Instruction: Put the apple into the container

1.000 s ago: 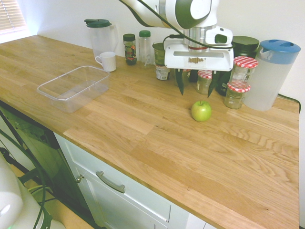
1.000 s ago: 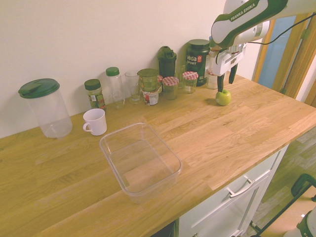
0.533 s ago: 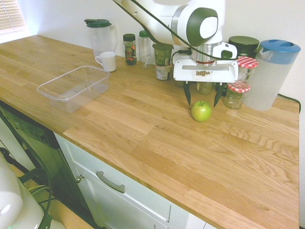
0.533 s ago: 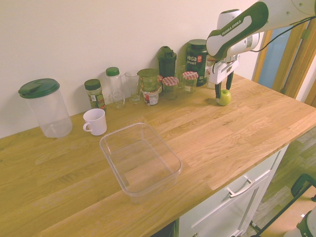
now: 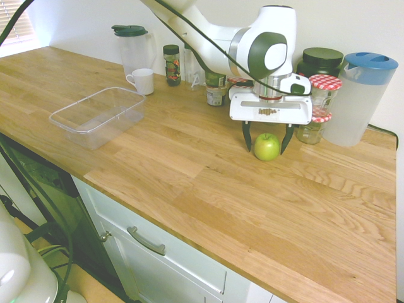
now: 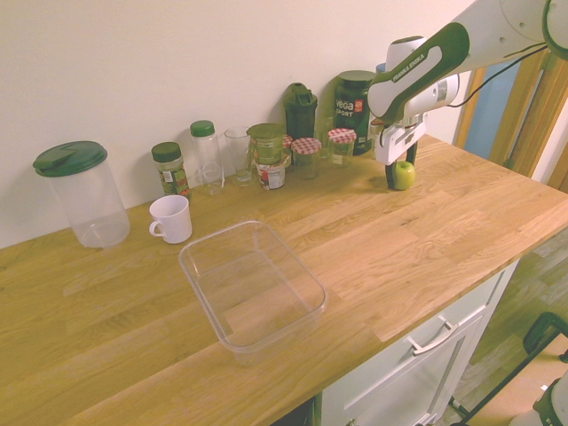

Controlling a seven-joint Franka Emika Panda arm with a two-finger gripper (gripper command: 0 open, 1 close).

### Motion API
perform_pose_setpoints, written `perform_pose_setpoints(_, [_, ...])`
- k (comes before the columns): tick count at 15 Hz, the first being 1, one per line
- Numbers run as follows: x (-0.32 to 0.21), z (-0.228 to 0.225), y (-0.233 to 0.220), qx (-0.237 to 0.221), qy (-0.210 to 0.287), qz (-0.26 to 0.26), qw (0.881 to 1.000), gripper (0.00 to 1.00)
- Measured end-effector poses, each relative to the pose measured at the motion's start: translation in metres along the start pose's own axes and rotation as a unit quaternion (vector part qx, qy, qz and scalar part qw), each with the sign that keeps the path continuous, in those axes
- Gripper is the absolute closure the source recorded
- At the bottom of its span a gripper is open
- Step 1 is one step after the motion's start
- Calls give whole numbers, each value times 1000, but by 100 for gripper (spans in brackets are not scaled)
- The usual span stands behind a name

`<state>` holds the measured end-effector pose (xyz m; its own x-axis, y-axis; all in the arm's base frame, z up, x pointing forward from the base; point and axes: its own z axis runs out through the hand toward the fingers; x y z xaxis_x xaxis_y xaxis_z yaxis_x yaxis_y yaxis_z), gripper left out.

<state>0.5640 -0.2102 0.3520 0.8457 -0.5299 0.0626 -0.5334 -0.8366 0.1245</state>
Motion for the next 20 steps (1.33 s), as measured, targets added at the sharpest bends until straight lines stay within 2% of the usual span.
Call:
perform_pose_setpoints(6, [-2, -4, -4, 11, -5, 7, 1000, 100])
perform_pose_setpoints(8, [-9, -33, -6, 40, -13, 20, 999, 100])
perform_pose_setpoints(10, [-29, -91, -21, 61, -8, 4, 998, 100])
perform_pose_setpoints(13, [-100, -157, -99, 80, 10, -28, 996, 100])
perform_pose_setpoints(17, [-240, -187, -217, 83, 15, -73, 994, 100])
perform_pose_setpoints(20, [-339, -208, -263, 81, 21, -113, 990, 100])
